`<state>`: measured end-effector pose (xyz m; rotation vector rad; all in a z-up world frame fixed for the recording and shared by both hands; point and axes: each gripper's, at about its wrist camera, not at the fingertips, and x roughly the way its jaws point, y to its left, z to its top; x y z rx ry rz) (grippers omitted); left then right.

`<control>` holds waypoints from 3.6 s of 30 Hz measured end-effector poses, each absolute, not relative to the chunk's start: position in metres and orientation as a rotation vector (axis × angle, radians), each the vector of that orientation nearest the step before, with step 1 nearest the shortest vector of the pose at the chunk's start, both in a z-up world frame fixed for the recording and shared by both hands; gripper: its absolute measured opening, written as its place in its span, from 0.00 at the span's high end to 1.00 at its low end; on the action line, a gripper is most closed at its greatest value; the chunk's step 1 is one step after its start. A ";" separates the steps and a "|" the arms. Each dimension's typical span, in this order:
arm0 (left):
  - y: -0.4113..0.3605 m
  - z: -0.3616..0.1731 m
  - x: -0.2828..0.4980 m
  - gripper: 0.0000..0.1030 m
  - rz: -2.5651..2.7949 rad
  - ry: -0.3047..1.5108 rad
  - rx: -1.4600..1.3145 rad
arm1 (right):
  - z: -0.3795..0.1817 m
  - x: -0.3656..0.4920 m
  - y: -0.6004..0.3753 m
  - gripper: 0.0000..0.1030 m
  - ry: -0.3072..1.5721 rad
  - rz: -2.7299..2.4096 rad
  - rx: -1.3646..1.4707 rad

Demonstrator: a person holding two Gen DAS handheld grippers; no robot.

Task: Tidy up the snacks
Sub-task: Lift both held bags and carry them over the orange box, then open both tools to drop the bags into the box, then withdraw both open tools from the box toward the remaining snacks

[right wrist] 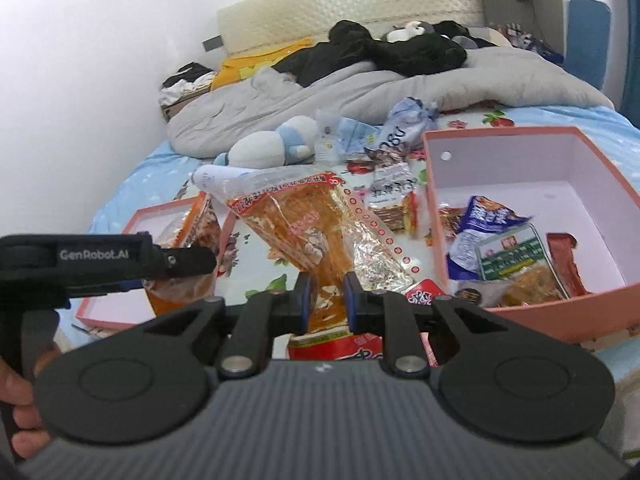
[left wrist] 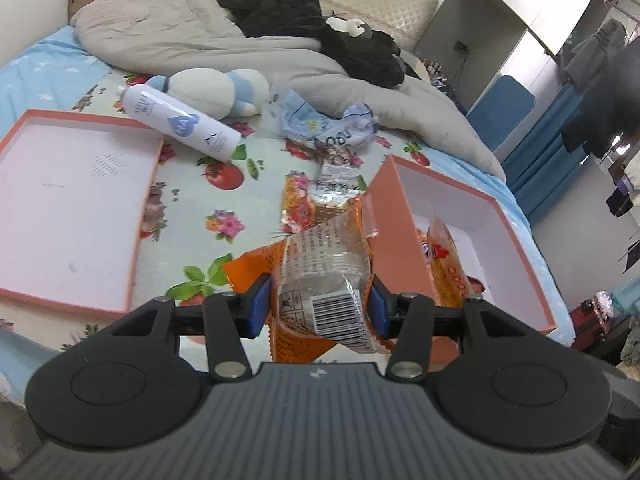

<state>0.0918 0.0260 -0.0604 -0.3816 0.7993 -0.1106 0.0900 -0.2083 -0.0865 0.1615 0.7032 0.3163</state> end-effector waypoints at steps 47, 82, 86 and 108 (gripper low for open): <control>-0.243 -0.087 0.307 0.46 -0.436 0.951 -0.104 | -0.120 0.218 -0.412 0.79 0.681 -0.022 0.204; -0.210 -0.032 0.245 0.21 -0.459 0.833 -0.085 | -0.099 0.170 -0.400 0.45 0.633 -0.054 0.230; -0.189 -0.008 0.218 0.21 -0.450 0.777 -0.100 | -0.078 0.153 -0.389 0.45 0.585 -0.033 0.232; -0.078 0.022 0.079 0.21 -0.290 0.615 -0.137 | -0.059 0.068 -0.313 0.45 0.493 0.076 0.222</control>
